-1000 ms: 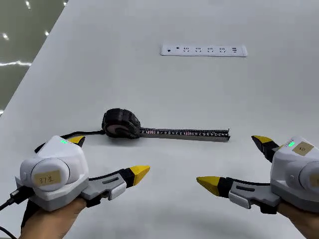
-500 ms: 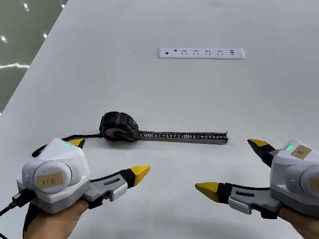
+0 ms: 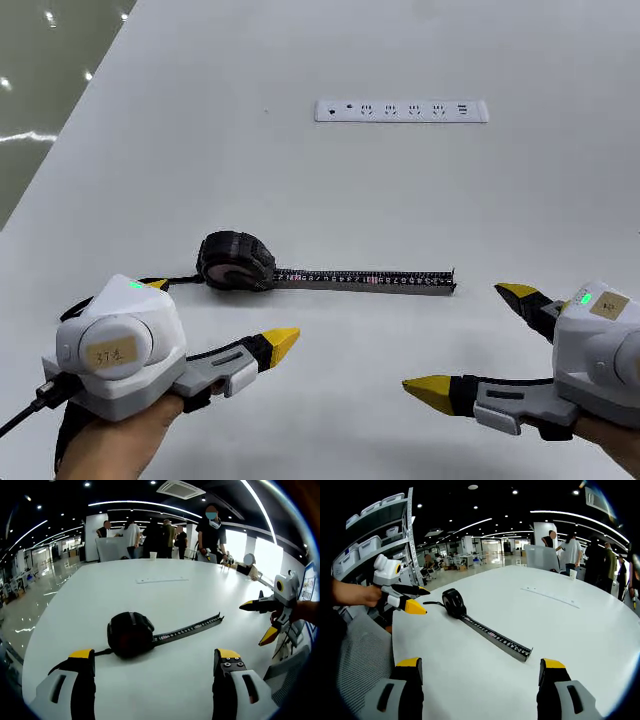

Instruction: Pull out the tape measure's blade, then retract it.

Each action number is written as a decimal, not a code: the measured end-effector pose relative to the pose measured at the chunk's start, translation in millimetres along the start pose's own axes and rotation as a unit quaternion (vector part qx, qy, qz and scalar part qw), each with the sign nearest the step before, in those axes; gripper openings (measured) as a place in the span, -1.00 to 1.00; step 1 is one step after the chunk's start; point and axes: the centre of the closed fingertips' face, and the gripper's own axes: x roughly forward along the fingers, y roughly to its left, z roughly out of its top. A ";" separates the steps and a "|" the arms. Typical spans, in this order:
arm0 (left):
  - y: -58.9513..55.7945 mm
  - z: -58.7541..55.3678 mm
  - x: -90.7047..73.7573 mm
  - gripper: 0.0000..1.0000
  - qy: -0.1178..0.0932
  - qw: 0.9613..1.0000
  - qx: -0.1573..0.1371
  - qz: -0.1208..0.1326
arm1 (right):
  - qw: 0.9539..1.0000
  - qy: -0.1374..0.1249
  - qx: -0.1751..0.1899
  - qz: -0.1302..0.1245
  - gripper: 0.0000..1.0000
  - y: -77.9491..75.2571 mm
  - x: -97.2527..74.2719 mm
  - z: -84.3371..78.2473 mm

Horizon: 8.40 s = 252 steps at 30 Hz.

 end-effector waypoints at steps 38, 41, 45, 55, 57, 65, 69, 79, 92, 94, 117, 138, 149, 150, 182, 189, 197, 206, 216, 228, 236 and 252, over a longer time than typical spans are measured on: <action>21.5 15.0 38.3 0.67 0.009 0.999 -0.027 0.033 | 0.992 0.036 -0.080 0.092 0.35 -40.2 17.5 -11.8; 23.5 15.6 41.1 0.65 0.011 0.999 -0.027 0.036 | 0.990 0.040 -0.087 0.099 0.28 -42.6 21.0 -13.3; 28.0 16.1 45.4 0.59 0.014 0.998 -0.034 0.043 | 0.988 0.045 -0.102 0.106 0.21 -45.4 24.8 -14.9; 32.5 15.2 53.4 0.47 0.022 0.997 -0.050 0.055 | 0.982 0.054 -0.131 0.122 -0.05 -55.5 32.7 -15.1; 32.7 14.2 55.4 0.44 0.025 0.997 -0.053 0.058 | 0.981 0.056 -0.139 0.126 -0.10 -57.3 34.3 -14.9; 37.4 10.6 61.8 0.35 0.034 0.995 -0.064 0.069 | 0.974 0.068 -0.164 0.140 -0.26 -66.3 41.4 -13.4; 40.6 9.0 64.3 0.31 0.039 0.994 -0.072 0.074 | 0.970 0.075 -0.178 0.148 -0.36 -69.1 44.4 -13.9; 45.0 5.9 71.0 0.22 0.048 0.992 -0.085 0.079 | 0.961 0.090 -0.202 0.165 -0.55 -72.3 54.3 -16.8; 47.6 3.2 77.3 0.19 0.058 0.990 -0.095 0.088 | 0.952 0.100 -0.231 0.175 -0.75 -77.2 60.9 -20.0; 47.9 2.8 78.3 0.20 0.060 0.990 -0.097 0.089 | 0.949 0.101 -0.239 0.177 -0.76 -77.4 61.8 -20.6; 49.7 -0.7 81.1 0.18 0.077 0.986 -0.101 0.107 | 0.944 0.105 -0.256 0.179 -0.80 -79.2 63.1 -23.3; 50.6 -1.3 80.3 0.10 0.078 0.987 -0.094 0.103 | 0.945 0.106 -0.252 0.179 -0.82 -79.8 64.1 -23.1; 49.7 -2.2 79.2 0.10 0.080 0.988 -0.093 0.096 | 0.944 0.105 -0.252 0.184 -0.82 -74.8 67.3 -21.3; 49.6 -2.2 79.2 0.10 0.080 0.988 -0.093 0.095 | 0.944 0.105 -0.251 0.185 -0.82 -74.2 68.1 -21.1; 49.8 -2.7 79.3 0.11 0.082 0.988 -0.099 0.086 | 0.944 0.100 -0.251 0.192 -0.81 -61.8 82.3 -12.4; 50.0 -2.6 79.7 0.11 0.082 0.988 -0.101 0.085 | 0.943 0.097 -0.251 0.196 -0.81 -56.3 89.3 -8.7; 50.8 -2.6 79.9 0.12 0.082 0.988 -0.102 0.084 | 0.943 0.094 -0.250 0.197 -0.81 -52.1 95.6 -5.5; 50.6 -2.4 79.1 0.12 0.083 0.988 -0.103 0.083 | 0.943 0.090 -0.250 0.200 -0.81 -45.0 103.5 -1.1; 50.5 -2.5 78.7 0.12 0.083 0.988 -0.106 0.081 | 0.943 0.086 -0.247 0.205 -0.81 -37.3 112.7 3.7; 51.0 -2.9 79.0 0.12 0.084 0.987 -0.108 0.080 | 0.943 0.079 -0.245 0.210 -0.80 -27.0 125.4 9.7; 51.0 -3.0 79.1 0.12 0.084 0.987 -0.109 0.078 | 0.942 0.077 -0.245 0.213 -0.80 -20.3 131.3 12.9; 50.7 -3.1 78.3 0.13 0.084 0.987 -0.111 0.077 | 0.942 0.074 -0.244 0.219 -0.80 -8.5 139.8 18.6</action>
